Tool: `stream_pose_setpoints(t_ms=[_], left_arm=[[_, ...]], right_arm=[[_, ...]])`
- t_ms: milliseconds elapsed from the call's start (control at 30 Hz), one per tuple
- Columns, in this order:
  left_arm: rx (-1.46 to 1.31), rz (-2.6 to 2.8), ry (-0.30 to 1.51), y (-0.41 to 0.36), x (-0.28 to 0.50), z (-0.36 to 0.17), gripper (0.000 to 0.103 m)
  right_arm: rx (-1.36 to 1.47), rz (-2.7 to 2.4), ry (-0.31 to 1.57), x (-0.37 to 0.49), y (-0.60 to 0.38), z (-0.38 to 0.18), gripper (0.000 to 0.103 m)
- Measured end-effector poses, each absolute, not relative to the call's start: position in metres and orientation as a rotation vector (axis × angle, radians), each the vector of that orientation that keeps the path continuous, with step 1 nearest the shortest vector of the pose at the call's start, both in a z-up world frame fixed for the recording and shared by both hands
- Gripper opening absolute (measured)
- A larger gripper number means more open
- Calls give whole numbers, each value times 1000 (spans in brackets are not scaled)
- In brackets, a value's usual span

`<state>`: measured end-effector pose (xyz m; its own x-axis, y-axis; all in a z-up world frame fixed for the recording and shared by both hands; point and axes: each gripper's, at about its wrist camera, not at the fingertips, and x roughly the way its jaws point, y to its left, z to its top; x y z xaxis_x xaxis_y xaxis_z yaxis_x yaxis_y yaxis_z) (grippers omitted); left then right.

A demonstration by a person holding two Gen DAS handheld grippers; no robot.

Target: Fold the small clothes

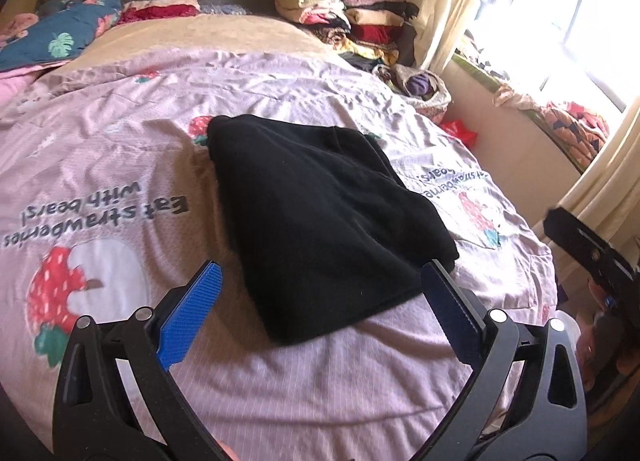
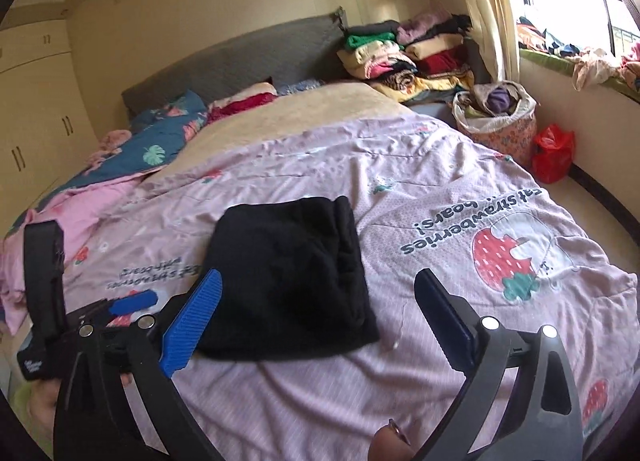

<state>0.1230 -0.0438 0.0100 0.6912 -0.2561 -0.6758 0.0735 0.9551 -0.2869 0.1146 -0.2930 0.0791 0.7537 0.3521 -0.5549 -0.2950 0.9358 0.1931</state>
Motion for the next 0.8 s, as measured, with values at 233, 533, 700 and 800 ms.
stream_pose_setpoints(t_ms=[233,533,700,800], left_arm=[[-211,-199,764,-47,83,8,93],[-206,-196,719,-39,40,-1,93],[-203,-184,720,-31,26,-9,93],[-194,-163,729,-28,21,-14,93]], right_arm=[[77,349,592,68,-292,76,97],[55,304,566,23,-291,56,99],[64,259,581,5,-290,27,99],[68,260,606,1,-286,16,99]])
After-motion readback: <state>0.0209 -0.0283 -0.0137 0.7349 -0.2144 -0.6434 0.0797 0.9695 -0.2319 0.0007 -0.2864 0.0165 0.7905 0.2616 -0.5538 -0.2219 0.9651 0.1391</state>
